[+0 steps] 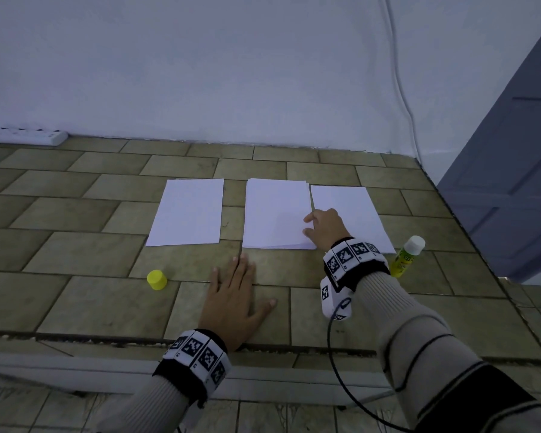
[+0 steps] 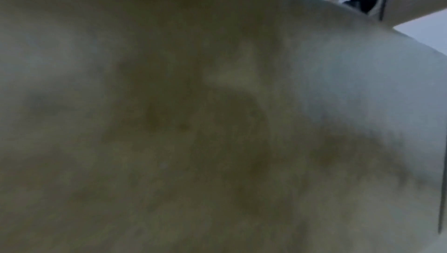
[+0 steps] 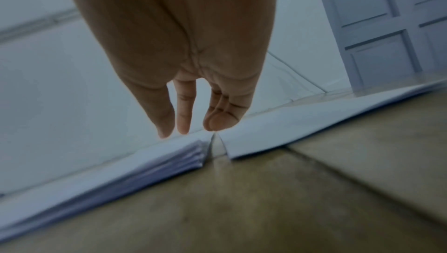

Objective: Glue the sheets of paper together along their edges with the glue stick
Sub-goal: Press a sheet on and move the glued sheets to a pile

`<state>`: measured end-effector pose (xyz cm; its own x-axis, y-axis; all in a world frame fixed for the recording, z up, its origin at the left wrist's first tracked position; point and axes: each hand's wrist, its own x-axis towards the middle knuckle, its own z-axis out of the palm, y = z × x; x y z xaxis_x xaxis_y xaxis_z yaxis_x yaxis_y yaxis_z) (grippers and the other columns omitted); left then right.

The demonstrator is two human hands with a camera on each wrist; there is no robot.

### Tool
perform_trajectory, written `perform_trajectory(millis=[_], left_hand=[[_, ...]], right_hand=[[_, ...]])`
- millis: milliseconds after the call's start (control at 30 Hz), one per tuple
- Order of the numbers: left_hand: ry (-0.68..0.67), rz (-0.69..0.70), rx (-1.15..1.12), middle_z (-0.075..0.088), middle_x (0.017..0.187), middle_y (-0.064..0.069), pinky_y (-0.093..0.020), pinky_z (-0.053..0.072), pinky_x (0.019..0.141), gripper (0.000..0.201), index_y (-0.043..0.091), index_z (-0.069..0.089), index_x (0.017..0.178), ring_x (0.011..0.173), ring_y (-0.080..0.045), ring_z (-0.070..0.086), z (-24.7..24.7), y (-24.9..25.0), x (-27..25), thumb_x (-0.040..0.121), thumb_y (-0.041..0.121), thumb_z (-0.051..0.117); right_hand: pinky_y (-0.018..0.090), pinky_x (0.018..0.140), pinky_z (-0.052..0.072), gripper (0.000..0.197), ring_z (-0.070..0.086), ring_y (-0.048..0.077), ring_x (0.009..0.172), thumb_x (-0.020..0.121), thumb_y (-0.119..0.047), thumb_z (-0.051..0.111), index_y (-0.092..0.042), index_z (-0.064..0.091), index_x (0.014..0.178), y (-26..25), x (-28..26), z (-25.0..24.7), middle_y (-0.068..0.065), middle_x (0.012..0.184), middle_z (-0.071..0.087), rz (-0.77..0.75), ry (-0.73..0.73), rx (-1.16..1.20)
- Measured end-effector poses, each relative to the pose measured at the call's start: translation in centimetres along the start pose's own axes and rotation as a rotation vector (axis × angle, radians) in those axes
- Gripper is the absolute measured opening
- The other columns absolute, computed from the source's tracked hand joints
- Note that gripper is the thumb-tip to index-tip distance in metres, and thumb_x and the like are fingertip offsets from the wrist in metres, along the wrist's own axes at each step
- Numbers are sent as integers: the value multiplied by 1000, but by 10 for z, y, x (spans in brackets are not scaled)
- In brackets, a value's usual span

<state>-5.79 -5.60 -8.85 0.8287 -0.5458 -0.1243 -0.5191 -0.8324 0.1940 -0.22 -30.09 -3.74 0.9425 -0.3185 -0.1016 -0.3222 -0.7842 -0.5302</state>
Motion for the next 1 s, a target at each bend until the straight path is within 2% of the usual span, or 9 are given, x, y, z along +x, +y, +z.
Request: perform_trajectory(millis=[100, 200, 333, 400, 467, 600, 700, 767, 1000], left_hand=[[-63, -26, -111, -4, 164, 1, -41, -7, 121, 119, 18, 10, 156, 149, -12, -8, -17, 2, 1, 65, 91, -10], [-89, -72, -291, 30, 157, 1, -35, 22, 118, 72, 20, 32, 150, 143, -16, 28, -47, -1, 10, 94, 66, 32], [-68, -71, -276, 50, 143, -1, -39, 37, 108, 98, 19, 48, 140, 130, -22, 46, -91, -18, 33, 77, 89, 19], [43, -175, -226, 48, 144, -5, -41, 38, 107, 69, 16, 44, 142, 129, -26, 46, -106, -31, 50, 94, 65, 39], [67, -267, -93, 43, 148, -10, -41, 36, 107, 63, 12, 40, 145, 132, -28, 42, -110, -46, 68, 97, 53, 43], [-42, -419, 86, 31, 153, -12, -47, 30, 111, 73, 9, 35, 145, 139, -31, 30, -91, -74, 99, 94, 61, 45], [-118, -443, 134, 26, 155, -11, -50, 27, 111, 72, 13, 34, 145, 140, -33, 26, -79, -87, 108, 93, 61, 46], [-135, -414, 116, 35, 148, -14, -48, 35, 108, 68, 10, 39, 141, 133, -34, 37, -77, -91, 109, 94, 58, 48], [-130, -361, 25, 41, 147, -15, -44, 37, 107, 53, 10, 41, 143, 130, -33, 45, -80, -102, 109, 101, 42, 45]], right_hand=[[23, 84, 39, 29, 57, 22, 98, 91, -20, 60, -12, 60, 119, -4, -21, -23, 13, 122, 49, -92, 122, 111], [20, 77, 39, 22, 56, 13, 87, 90, -19, 61, -15, 62, 112, -3, -47, -51, 5, 114, 54, -222, 335, 195], [22, 86, 38, 25, 55, 20, 98, 86, -16, 65, -9, 62, 109, 16, -73, -80, 8, 109, 58, -291, 686, 167], [16, 91, 31, 40, 50, 23, 110, 82, -18, 71, -5, 57, 117, 30, -84, -90, 12, 117, 55, -202, 785, 219], [19, 97, 29, 65, 43, 22, 122, 76, -25, 78, -4, 47, 129, 42, -94, -93, 12, 130, 48, -29, 766, 328], [36, 99, 36, 92, 42, 29, 128, 72, -39, 80, -1, 31, 141, 67, -103, -83, 15, 139, 43, 308, 533, 395], [35, 78, 41, 75, 54, 31, 104, 74, -41, 77, 1, 41, 123, 82, -104, -69, 14, 108, 53, 374, 441, 404], [32, 65, 37, 61, 52, 28, 87, 75, -42, 76, -1, 45, 107, 87, -103, -61, 10, 91, 49, 374, 432, 395], [34, 76, 38, 56, 51, 26, 90, 82, -39, 71, -1, 47, 116, 90, -100, -53, 12, 98, 53, 391, 410, 400]])
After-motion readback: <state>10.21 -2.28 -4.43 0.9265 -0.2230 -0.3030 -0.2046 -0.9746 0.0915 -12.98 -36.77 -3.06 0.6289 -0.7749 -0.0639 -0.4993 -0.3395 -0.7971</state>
